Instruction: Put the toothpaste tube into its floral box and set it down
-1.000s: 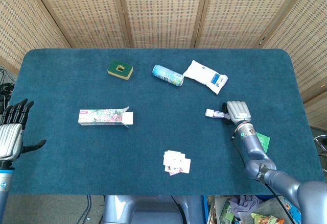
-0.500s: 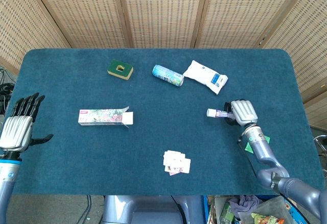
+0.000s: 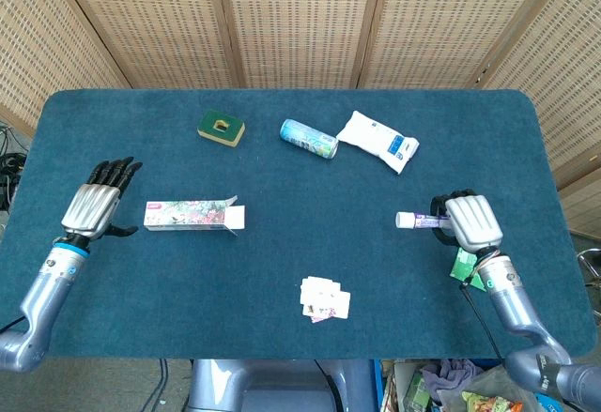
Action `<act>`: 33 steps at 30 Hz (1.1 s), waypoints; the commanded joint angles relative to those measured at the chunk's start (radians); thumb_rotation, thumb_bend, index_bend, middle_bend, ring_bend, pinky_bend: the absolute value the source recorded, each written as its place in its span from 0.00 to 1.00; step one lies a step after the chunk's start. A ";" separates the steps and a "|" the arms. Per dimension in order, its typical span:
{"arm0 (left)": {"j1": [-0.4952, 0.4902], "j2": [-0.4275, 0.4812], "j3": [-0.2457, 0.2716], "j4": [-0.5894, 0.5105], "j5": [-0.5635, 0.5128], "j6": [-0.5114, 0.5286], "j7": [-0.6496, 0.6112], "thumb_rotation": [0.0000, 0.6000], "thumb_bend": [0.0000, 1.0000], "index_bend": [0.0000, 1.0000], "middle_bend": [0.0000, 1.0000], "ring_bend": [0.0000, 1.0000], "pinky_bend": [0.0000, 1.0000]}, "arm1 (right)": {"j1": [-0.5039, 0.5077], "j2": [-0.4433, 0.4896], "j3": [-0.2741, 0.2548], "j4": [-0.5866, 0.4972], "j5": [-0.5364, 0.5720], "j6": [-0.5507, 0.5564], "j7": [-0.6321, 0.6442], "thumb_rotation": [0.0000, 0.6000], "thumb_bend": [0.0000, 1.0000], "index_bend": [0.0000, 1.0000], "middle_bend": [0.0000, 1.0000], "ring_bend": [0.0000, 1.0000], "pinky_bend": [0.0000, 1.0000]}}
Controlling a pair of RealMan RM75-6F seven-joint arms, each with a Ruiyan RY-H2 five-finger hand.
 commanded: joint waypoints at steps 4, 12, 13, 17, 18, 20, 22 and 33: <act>-0.106 -0.199 0.041 0.241 0.064 -0.106 -0.098 1.00 0.03 0.00 0.00 0.00 0.07 | -0.031 0.035 -0.012 -0.052 0.018 0.028 -0.052 1.00 0.49 0.59 0.58 0.44 0.34; -0.147 -0.270 0.047 0.318 0.042 -0.167 -0.080 1.00 0.04 0.04 0.05 0.10 0.18 | -0.044 0.051 -0.019 -0.080 0.026 0.037 -0.085 1.00 0.50 0.59 0.58 0.44 0.34; -0.150 -0.276 0.046 0.322 0.041 -0.170 -0.085 1.00 0.05 0.08 0.08 0.12 0.20 | -0.045 0.052 -0.019 -0.083 0.026 0.038 -0.087 1.00 0.51 0.59 0.58 0.44 0.34; -0.164 -0.299 0.043 0.345 0.044 -0.167 -0.099 1.00 0.09 0.22 0.22 0.23 0.29 | -0.048 0.058 -0.019 -0.091 0.028 0.042 -0.094 1.00 0.51 0.59 0.58 0.44 0.34; -0.169 -0.303 0.043 0.350 0.044 -0.170 -0.099 1.00 0.09 0.25 0.25 0.26 0.31 | -0.049 0.060 -0.018 -0.093 0.028 0.043 -0.095 1.00 0.51 0.59 0.58 0.44 0.34; -0.177 -0.309 0.046 0.358 0.044 -0.174 -0.084 1.00 0.13 0.35 0.33 0.33 0.40 | -0.051 0.065 -0.017 -0.098 0.029 0.044 -0.096 1.00 0.51 0.59 0.58 0.44 0.34; -0.184 -0.311 0.044 0.358 0.035 -0.180 -0.067 1.00 0.20 0.42 0.40 0.39 0.45 | -0.052 0.069 -0.016 -0.103 0.029 0.045 -0.099 1.00 0.51 0.59 0.58 0.44 0.34; -0.204 -0.295 0.049 0.344 0.121 -0.062 -0.135 1.00 0.32 0.54 0.49 0.47 0.51 | -0.069 0.105 -0.023 -0.165 0.011 0.075 -0.136 1.00 0.51 0.59 0.58 0.44 0.34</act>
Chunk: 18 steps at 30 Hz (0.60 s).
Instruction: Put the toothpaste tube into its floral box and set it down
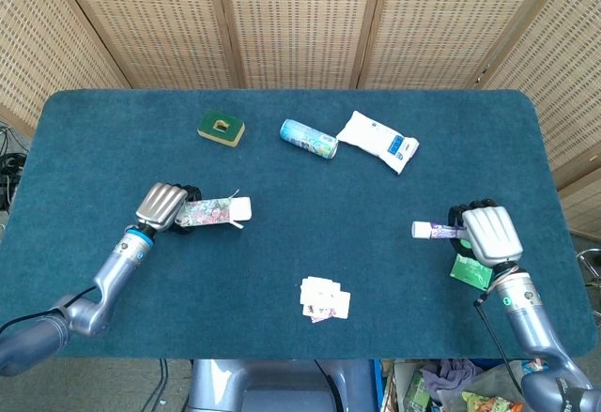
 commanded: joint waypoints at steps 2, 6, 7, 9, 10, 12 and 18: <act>-0.033 0.038 0.017 -0.022 0.104 0.073 -0.104 1.00 0.32 0.54 0.49 0.47 0.51 | -0.008 0.021 -0.006 -0.038 -0.016 0.014 -0.017 1.00 0.51 0.59 0.58 0.44 0.34; -0.097 0.085 0.040 -0.025 0.211 0.102 -0.194 1.00 0.32 0.54 0.50 0.49 0.51 | -0.013 0.048 -0.009 -0.093 -0.030 0.023 -0.030 1.00 0.51 0.59 0.58 0.44 0.34; -0.125 0.099 0.042 -0.030 0.243 0.109 -0.215 1.00 0.32 0.54 0.50 0.49 0.51 | -0.014 0.057 -0.009 -0.113 -0.035 0.028 -0.038 1.00 0.51 0.59 0.58 0.44 0.34; -0.170 0.120 0.044 -0.040 0.283 0.111 -0.259 1.00 0.32 0.54 0.50 0.49 0.51 | -0.017 0.068 -0.007 -0.147 -0.036 0.037 -0.053 1.00 0.52 0.59 0.59 0.44 0.34; -0.184 0.125 0.044 -0.040 0.294 0.111 -0.272 1.00 0.32 0.54 0.50 0.49 0.51 | -0.018 0.071 -0.007 -0.156 -0.035 0.039 -0.059 1.00 0.52 0.59 0.59 0.44 0.34; -0.217 0.133 0.046 -0.031 0.324 0.117 -0.291 1.00 0.32 0.54 0.50 0.49 0.51 | -0.019 0.074 -0.006 -0.176 -0.032 0.044 -0.074 1.00 0.52 0.59 0.59 0.44 0.34; -0.343 0.125 0.053 0.031 0.398 0.112 -0.382 1.00 0.32 0.56 0.52 0.50 0.51 | -0.012 0.080 0.017 -0.240 0.005 0.059 -0.143 1.00 0.52 0.59 0.59 0.44 0.34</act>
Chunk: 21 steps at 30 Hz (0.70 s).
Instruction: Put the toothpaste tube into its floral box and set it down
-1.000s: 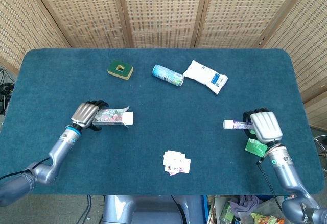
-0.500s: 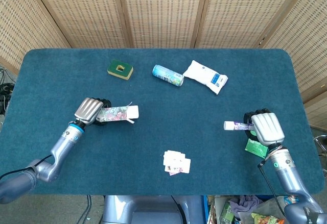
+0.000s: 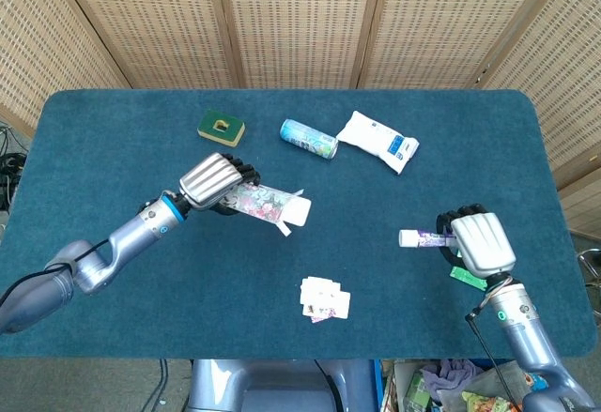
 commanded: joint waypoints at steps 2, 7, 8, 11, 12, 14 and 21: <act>-0.103 -0.013 0.013 0.068 0.053 -0.011 -0.087 1.00 0.32 0.56 0.52 0.50 0.51 | 0.008 0.006 0.022 -0.045 0.037 0.014 -0.054 1.00 0.52 0.59 0.59 0.44 0.34; -0.182 -0.061 0.032 0.148 0.069 -0.042 -0.164 1.00 0.32 0.56 0.52 0.50 0.51 | 0.013 0.009 0.041 -0.095 0.081 0.034 -0.115 1.00 0.52 0.59 0.59 0.44 0.34; -0.192 -0.068 0.035 0.161 0.072 -0.045 -0.171 1.00 0.32 0.56 0.52 0.50 0.51 | 0.015 0.009 0.044 -0.101 0.087 0.036 -0.124 1.00 0.52 0.59 0.59 0.44 0.34; -0.237 -0.110 0.051 0.229 0.089 -0.050 -0.193 1.00 0.32 0.56 0.52 0.50 0.51 | 0.021 0.007 0.053 -0.129 0.118 0.049 -0.176 1.00 0.53 0.59 0.59 0.44 0.36; -0.246 -0.124 0.052 0.244 0.086 -0.049 -0.205 1.00 0.32 0.56 0.52 0.50 0.51 | 0.023 0.005 0.055 -0.138 0.128 0.053 -0.191 1.00 0.53 0.59 0.59 0.44 0.36; -0.263 -0.155 0.054 0.277 0.076 -0.051 -0.232 1.00 0.32 0.56 0.52 0.50 0.51 | 0.028 0.000 0.058 -0.156 0.150 0.060 -0.220 1.00 0.53 0.59 0.59 0.44 0.36; -0.309 -0.235 0.059 0.326 0.051 -0.061 -0.271 1.00 0.32 0.56 0.52 0.50 0.51 | 0.053 -0.040 0.067 -0.177 0.214 0.069 -0.289 1.00 0.53 0.59 0.59 0.44 0.37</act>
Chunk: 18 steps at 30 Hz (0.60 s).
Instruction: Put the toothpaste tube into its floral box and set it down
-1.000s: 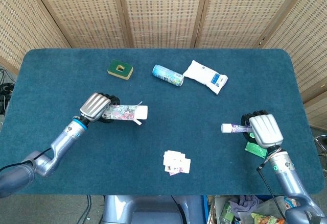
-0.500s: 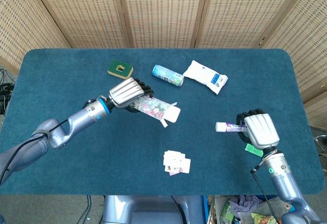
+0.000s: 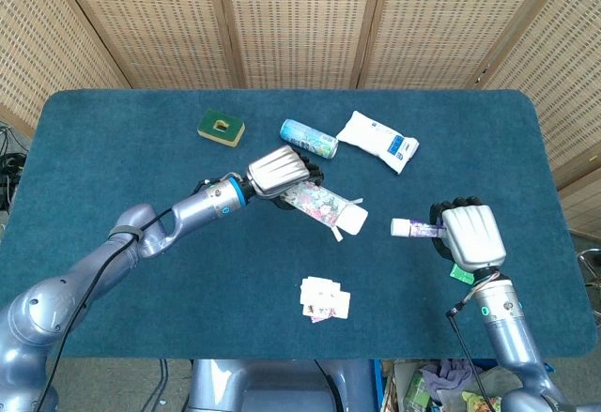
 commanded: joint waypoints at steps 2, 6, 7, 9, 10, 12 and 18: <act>-0.032 -0.036 -0.003 0.001 -0.022 -0.008 0.004 1.00 0.32 0.56 0.52 0.50 0.51 | 0.026 -0.035 0.014 0.005 0.038 0.007 -0.037 1.00 0.53 0.59 0.59 0.45 0.37; -0.045 -0.039 -0.007 -0.020 -0.036 -0.013 0.020 1.00 0.32 0.56 0.52 0.50 0.51 | 0.039 -0.054 0.020 0.009 0.058 0.012 -0.058 1.00 0.53 0.59 0.59 0.45 0.37; -0.049 -0.039 -0.009 -0.027 -0.041 -0.016 0.028 1.00 0.32 0.56 0.52 0.50 0.51 | 0.042 -0.058 0.020 0.010 0.063 0.014 -0.065 1.00 0.53 0.59 0.59 0.45 0.37; -0.059 -0.036 -0.011 -0.042 -0.048 -0.028 0.053 1.00 0.32 0.56 0.52 0.50 0.51 | 0.047 -0.066 0.020 0.007 0.070 0.019 -0.077 1.00 0.53 0.59 0.59 0.45 0.37; -0.065 -0.033 -0.011 -0.050 -0.050 -0.035 0.071 1.00 0.32 0.56 0.52 0.50 0.51 | 0.049 -0.069 0.020 0.004 0.071 0.023 -0.080 1.00 0.53 0.59 0.59 0.45 0.38; -0.075 -0.027 -0.016 -0.074 -0.061 -0.051 0.094 1.00 0.32 0.56 0.52 0.50 0.51 | 0.050 -0.071 0.018 -0.003 0.071 0.028 -0.083 1.00 0.53 0.59 0.59 0.45 0.38; -0.089 -0.009 -0.042 -0.140 -0.112 -0.090 0.142 1.00 0.32 0.56 0.52 0.50 0.51 | 0.049 -0.069 0.002 -0.022 0.065 0.046 -0.107 1.00 0.53 0.59 0.59 0.45 0.38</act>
